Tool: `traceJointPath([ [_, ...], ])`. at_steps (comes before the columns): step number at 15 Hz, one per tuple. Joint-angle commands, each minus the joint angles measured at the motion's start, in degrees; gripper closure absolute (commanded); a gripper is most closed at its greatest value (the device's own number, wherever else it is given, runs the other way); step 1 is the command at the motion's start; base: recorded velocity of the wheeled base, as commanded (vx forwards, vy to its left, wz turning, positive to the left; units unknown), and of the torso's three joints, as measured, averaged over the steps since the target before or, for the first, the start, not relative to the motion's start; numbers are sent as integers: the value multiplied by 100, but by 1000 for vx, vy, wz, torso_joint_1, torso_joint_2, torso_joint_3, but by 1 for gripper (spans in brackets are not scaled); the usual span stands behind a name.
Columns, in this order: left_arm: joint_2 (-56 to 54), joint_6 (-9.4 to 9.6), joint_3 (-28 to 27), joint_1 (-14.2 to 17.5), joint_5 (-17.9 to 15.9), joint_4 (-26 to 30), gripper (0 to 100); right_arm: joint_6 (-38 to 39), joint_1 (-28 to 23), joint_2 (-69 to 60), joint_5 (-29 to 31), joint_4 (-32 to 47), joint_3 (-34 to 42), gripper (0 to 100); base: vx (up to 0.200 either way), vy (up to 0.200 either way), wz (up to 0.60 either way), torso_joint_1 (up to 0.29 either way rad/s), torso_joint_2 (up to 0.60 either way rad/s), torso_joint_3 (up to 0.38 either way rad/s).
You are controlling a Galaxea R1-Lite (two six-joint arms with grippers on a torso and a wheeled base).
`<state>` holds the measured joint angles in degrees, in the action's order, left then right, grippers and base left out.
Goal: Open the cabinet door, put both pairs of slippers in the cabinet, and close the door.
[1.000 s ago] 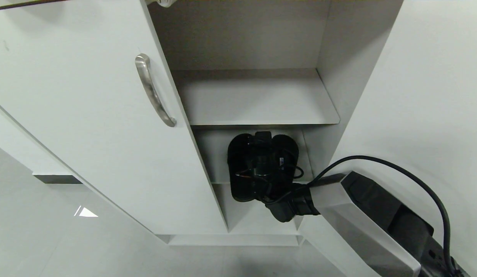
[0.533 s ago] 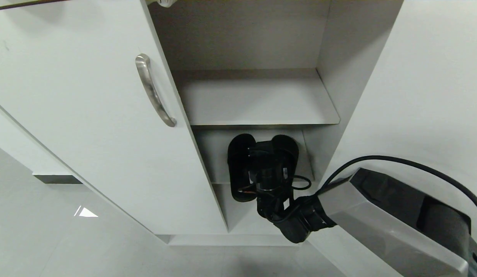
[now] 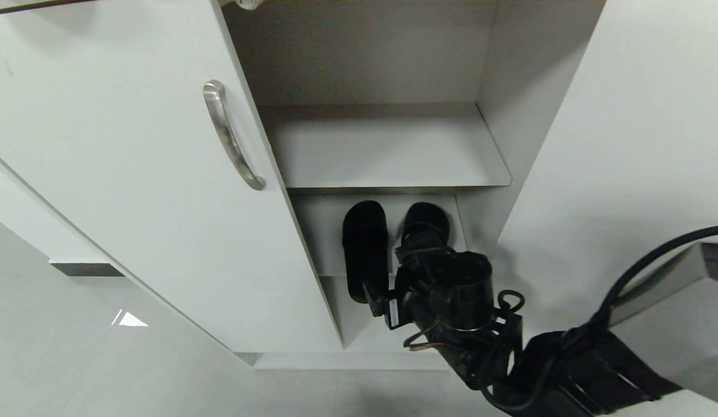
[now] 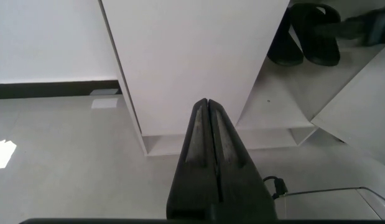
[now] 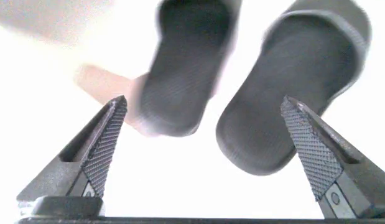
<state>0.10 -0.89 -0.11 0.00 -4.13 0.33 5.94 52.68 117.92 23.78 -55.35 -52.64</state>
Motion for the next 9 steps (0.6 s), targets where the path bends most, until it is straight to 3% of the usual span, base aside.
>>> traceJointPath([
  [1,8,1,-7,0,-9,2,100,145,147,-1025,-427,-11,729,0,-200,0,0,2,2,2],
  [3,8,1,-7,0,0,2,100,145,217,-1052,-427,-29,738,0,-200,0,0,-2,2,-2],
  [4,8,1,2,0,-9,2,100,145,226,-1061,-427,-29,729,100,-200,0,0,-7,2,2],
  [6,8,1,2,0,0,2,100,127,261,-1131,-445,-29,746,100,-200,0,0,0,2,5],
  [9,8,10,2,0,0,2,100,145,270,-1386,-946,-29,1001,100,0,0,0,0,0,0],
])
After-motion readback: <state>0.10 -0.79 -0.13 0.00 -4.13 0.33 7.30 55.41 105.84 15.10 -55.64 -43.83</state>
